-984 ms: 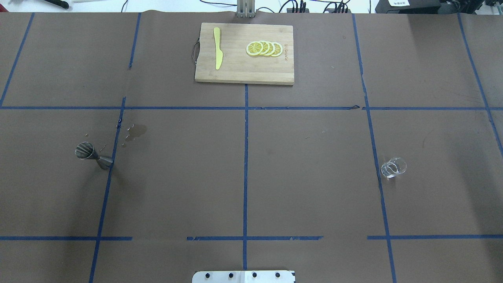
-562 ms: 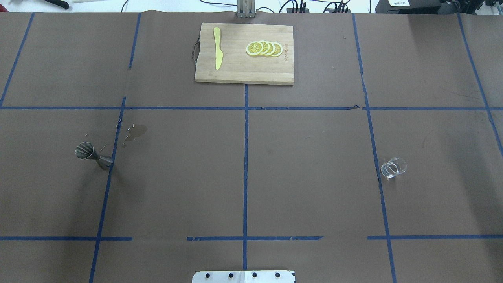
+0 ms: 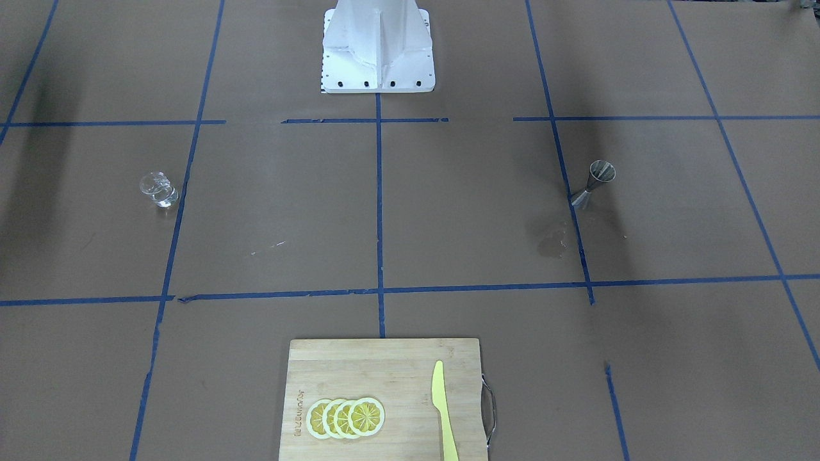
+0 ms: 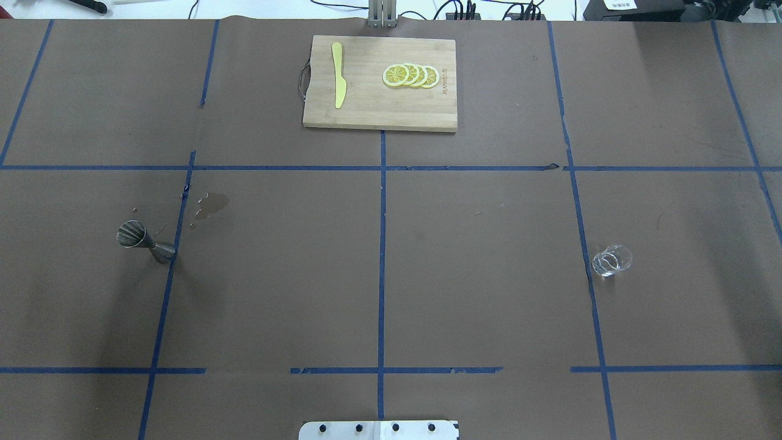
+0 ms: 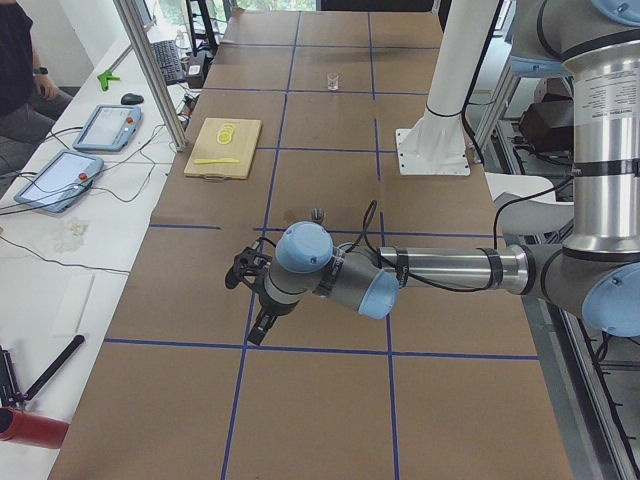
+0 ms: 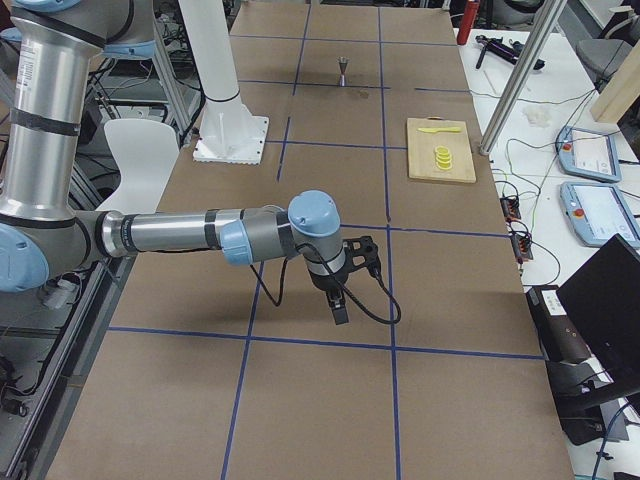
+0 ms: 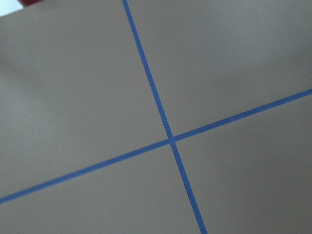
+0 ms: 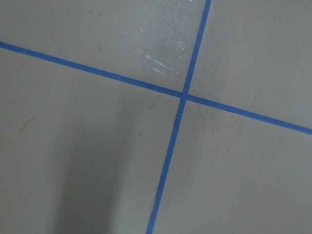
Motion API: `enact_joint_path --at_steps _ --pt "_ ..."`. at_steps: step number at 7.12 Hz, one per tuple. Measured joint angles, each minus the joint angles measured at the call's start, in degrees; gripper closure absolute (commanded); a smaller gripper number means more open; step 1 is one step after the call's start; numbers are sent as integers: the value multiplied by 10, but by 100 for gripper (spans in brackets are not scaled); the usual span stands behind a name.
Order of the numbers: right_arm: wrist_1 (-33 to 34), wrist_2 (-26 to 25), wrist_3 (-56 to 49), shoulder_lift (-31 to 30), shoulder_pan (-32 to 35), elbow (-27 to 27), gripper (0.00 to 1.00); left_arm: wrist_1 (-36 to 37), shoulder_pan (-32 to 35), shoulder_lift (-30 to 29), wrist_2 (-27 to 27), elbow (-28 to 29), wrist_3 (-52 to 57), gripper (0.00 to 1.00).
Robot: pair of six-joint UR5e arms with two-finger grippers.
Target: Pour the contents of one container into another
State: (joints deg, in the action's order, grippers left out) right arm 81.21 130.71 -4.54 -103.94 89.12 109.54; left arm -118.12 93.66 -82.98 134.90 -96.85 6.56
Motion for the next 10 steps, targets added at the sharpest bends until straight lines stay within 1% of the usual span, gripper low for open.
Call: enact_joint_path --at_steps 1,3,5,6,7,8,9,10 --pt "-1 5 0 0 0 0 0 -40 0 -1 2 3 -3 0" --pt "-13 18 -1 -1 0 -1 0 -102 0 -2 33 11 -7 0" --pt "-39 21 9 -1 0 -7 0 -215 -1 2 50 23 -13 0" --pt "-49 21 17 -2 0 -8 0 -259 -7 2 53 30 -29 0" --pt "-54 22 25 -3 0 -9 0 -305 -25 3 54 32 -71 0" --pt "-56 22 30 -3 0 -10 0 -365 -52 3 45 34 -137 0" --pt "-57 22 33 -3 0 -10 0 -437 -90 5 21 34 -227 0" --pt "-58 22 33 -3 0 -10 0 -496 -134 9 -16 31 -309 0"
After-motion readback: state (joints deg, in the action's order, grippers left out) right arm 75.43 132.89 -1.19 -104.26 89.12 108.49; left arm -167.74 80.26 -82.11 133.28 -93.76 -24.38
